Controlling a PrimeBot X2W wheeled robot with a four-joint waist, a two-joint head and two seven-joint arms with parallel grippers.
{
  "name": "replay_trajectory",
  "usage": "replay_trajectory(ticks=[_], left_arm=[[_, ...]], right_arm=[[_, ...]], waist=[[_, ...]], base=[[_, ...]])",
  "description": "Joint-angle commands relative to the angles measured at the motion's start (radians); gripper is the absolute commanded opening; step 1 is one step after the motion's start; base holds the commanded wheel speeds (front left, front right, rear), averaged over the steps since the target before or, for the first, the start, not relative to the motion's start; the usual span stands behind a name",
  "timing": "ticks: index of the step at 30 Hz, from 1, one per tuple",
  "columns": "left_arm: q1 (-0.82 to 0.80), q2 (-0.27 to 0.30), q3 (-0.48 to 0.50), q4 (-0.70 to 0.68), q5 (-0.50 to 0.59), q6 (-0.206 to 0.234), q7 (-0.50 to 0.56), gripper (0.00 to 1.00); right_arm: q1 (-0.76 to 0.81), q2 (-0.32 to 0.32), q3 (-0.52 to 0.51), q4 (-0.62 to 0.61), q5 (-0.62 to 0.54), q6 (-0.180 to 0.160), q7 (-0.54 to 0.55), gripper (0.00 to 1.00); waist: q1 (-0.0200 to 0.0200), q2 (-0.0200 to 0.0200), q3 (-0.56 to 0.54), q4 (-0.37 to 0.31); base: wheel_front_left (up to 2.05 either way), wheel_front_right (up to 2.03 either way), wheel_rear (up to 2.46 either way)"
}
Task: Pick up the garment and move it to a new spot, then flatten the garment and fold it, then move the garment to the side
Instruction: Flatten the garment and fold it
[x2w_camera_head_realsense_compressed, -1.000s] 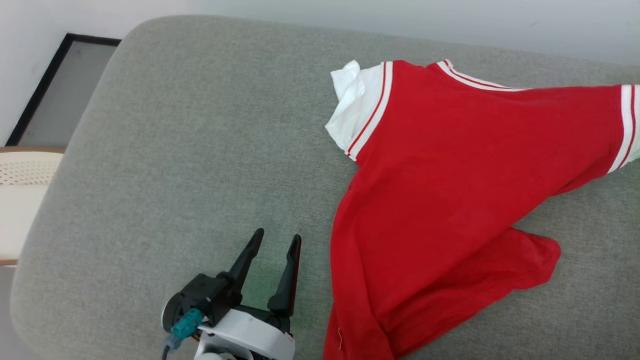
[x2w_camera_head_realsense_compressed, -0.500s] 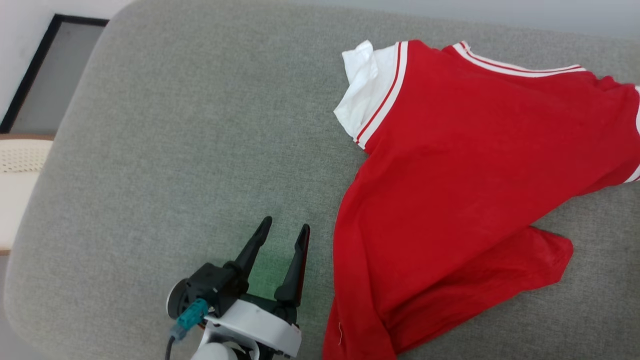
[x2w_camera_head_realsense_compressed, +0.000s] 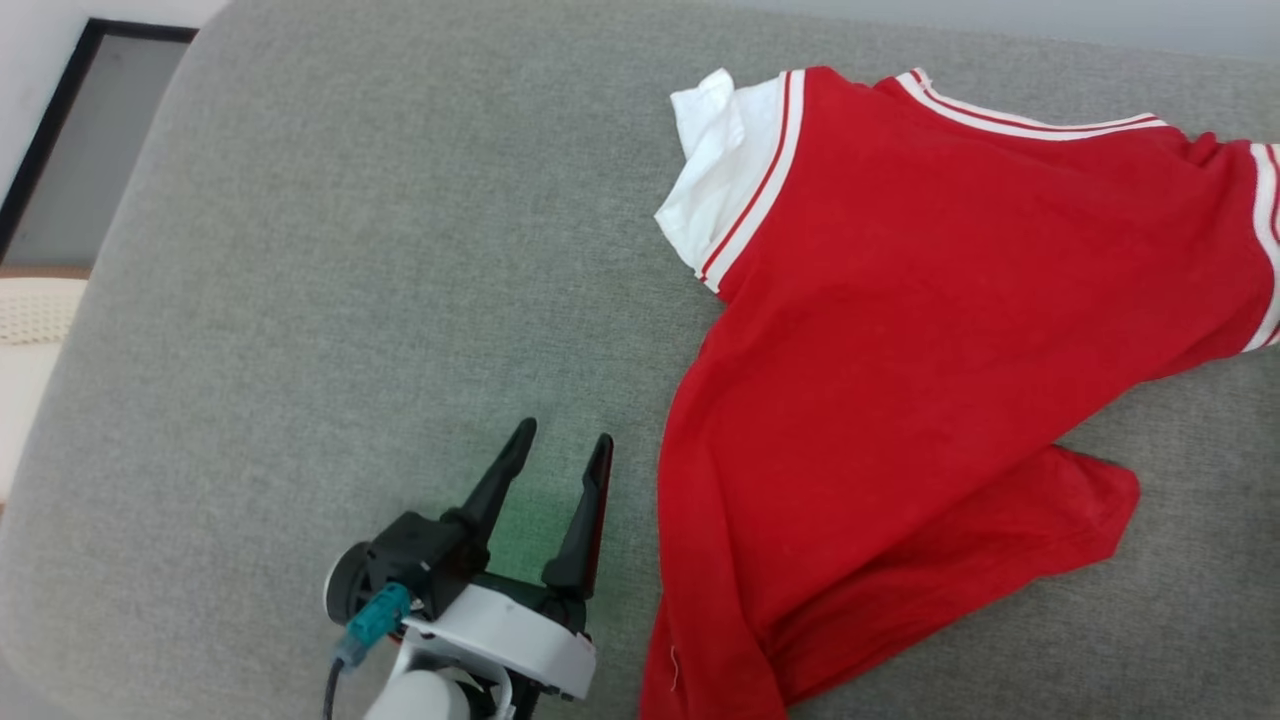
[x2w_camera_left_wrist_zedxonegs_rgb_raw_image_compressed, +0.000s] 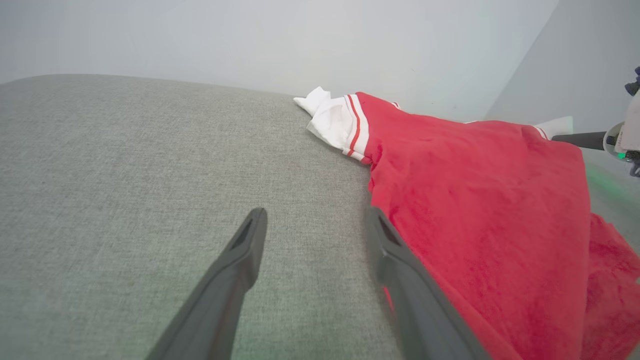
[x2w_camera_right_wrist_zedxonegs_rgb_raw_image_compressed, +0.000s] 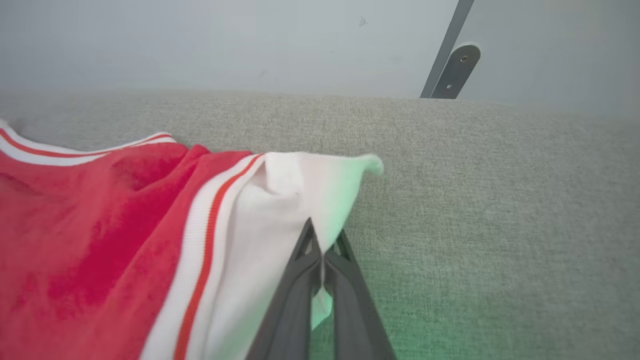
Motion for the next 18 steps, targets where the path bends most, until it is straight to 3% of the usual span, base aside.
replay_trajectory(ticks=[1, 7, 10, 18], left_arm=[[-0.011, 0.010, 0.001, 0.000, 0.008, 0.004, 0.003, 1.00], [-0.031, 0.045, 0.018, -0.026, 0.012, 0.009, 0.017, 1.00], [-0.062, 0.097, 0.043, -0.067, 0.022, 0.011, 0.056, 1.00], [-0.215, 0.206, 0.082, -0.132, 0.023, -0.015, 0.197, 1.00]], right_arm=[[-0.005, 0.012, -0.009, 0.001, 0.001, -0.001, -0.017, 1.00], [0.014, 0.034, -0.006, -0.022, -0.018, -0.001, -0.116, 1.00], [0.060, 0.048, -0.009, -0.109, -0.017, -0.001, -0.179, 1.00], [0.237, 0.030, -0.051, -0.377, -0.049, -0.001, -0.211, 1.00]], waist=[[0.0000, -0.0001, -0.011, -0.010], [0.0000, -0.0001, -0.054, -0.046], [0.0000, -0.0001, -0.090, -0.096], [0.0000, -0.0001, -0.112, -0.204]], base=[[0.00, 0.00, 0.00], [0.00, 0.00, 0.00], [0.00, 0.00, 0.00], [0.00, 0.00, 0.00]])
